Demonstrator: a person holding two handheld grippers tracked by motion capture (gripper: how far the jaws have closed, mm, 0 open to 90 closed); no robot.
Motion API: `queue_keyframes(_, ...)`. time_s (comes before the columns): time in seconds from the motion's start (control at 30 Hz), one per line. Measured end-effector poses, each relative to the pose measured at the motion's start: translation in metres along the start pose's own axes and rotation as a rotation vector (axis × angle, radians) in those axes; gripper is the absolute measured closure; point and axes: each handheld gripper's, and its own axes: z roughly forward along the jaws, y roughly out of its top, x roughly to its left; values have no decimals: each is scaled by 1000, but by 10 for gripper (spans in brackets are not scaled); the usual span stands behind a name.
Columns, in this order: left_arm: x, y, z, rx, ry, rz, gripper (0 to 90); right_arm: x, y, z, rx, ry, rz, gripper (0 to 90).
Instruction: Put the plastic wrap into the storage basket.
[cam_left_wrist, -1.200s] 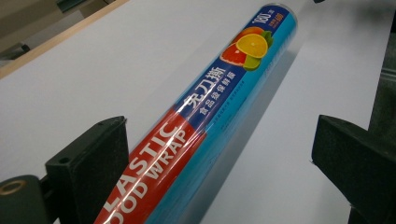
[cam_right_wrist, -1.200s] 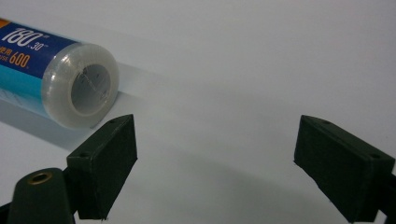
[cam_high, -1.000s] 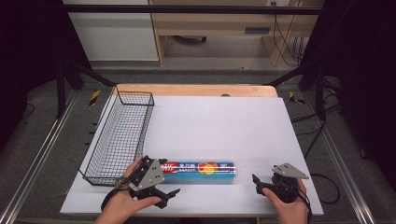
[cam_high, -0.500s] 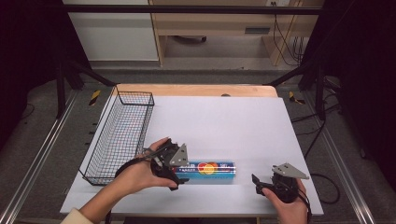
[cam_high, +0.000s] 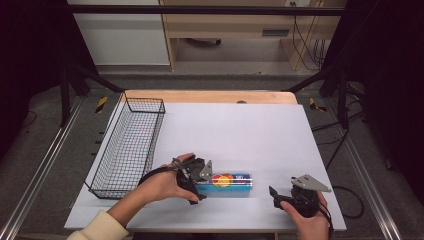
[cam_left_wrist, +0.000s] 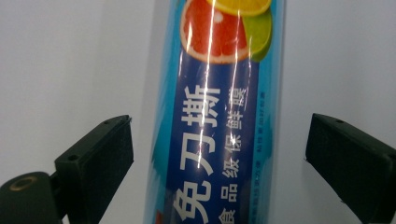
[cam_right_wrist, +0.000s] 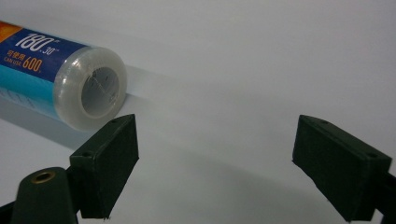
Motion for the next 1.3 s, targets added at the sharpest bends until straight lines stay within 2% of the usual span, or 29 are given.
queue_keyframes(0.17, 4, -6, 3, 9, -18, -11, 109, 0, 0, 1, 2, 2, 0, 145)
queue_keyframes(0.3, 9, -9, 5, 3, -49, -26, 185, 1, 0, 1, 4, 5, -1, 145)
queue_keyframes(0.4, 10, -10, 6, 25, -56, -14, 225, 0, 0, 1, 5, 5, 1, 145)
queue_keyframes(0.67, 11, -7, 9, 35, -66, -7, 289, 1, 0, 2, 10, 10, -1, 145)
queue_keyframes(0.93, 12, -2, 14, 76, -70, 5, 302, 1, 0, 2, 8, 11, -1, 145)
queue_keyframes(1.3, 12, -1, 14, 77, -74, 7, 312, 1, 0, 1, 4, 13, 2, 147)
